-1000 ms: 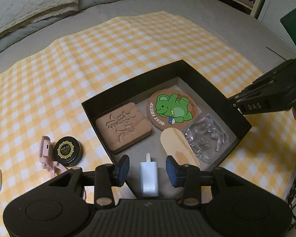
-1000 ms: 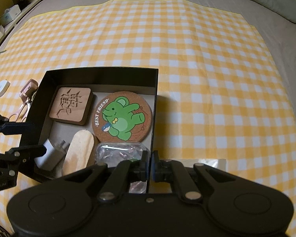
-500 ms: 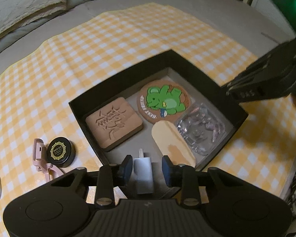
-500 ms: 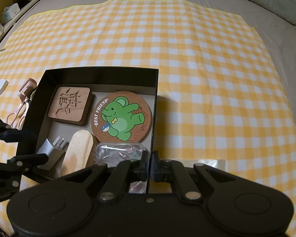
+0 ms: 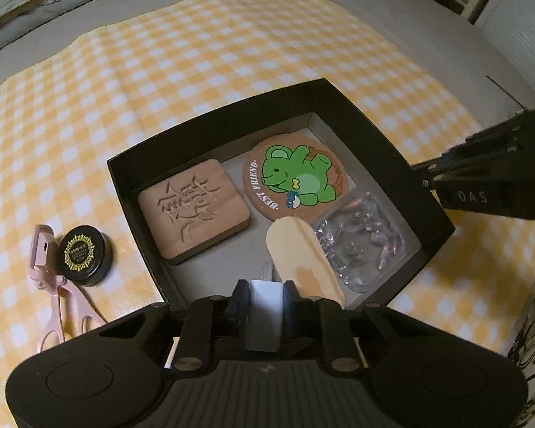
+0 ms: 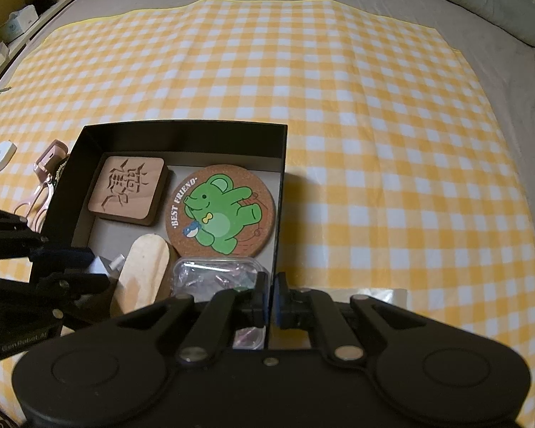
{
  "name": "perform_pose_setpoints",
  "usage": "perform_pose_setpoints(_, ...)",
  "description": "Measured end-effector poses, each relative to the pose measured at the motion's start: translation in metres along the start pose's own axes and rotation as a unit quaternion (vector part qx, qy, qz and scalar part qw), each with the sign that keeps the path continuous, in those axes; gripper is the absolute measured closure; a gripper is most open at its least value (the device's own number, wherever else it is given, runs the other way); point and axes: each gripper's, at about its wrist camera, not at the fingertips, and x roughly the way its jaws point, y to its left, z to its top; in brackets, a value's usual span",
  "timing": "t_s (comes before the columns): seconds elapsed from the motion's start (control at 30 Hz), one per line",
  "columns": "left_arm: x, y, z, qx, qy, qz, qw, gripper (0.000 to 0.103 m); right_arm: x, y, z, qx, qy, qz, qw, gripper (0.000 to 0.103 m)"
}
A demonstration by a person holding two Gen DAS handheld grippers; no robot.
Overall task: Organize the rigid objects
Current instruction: 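Carry the white adapter into the box beside the stick and release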
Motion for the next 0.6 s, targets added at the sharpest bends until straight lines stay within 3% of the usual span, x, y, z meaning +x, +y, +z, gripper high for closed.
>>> perform_pose_setpoints(0.37, -0.010, -0.010, -0.001, 0.008, -0.014, 0.001, 0.9999, 0.077, 0.001, -0.004, 0.000, -0.002, 0.000, -0.002, 1.000, 0.099)
perform_pose_setpoints(0.5, -0.022, -0.016, 0.000, 0.022, -0.037, 0.008, 0.9990, 0.064, 0.000, -0.002, 0.000, -0.002, -0.001, -0.002, 1.000, 0.099)
perform_pose_setpoints(0.6, -0.035, -0.019, 0.000, 0.029, -0.060, 0.016, 0.9977, 0.047, 0.000, -0.002, 0.000, -0.002, -0.001, -0.002, 1.000, 0.099)
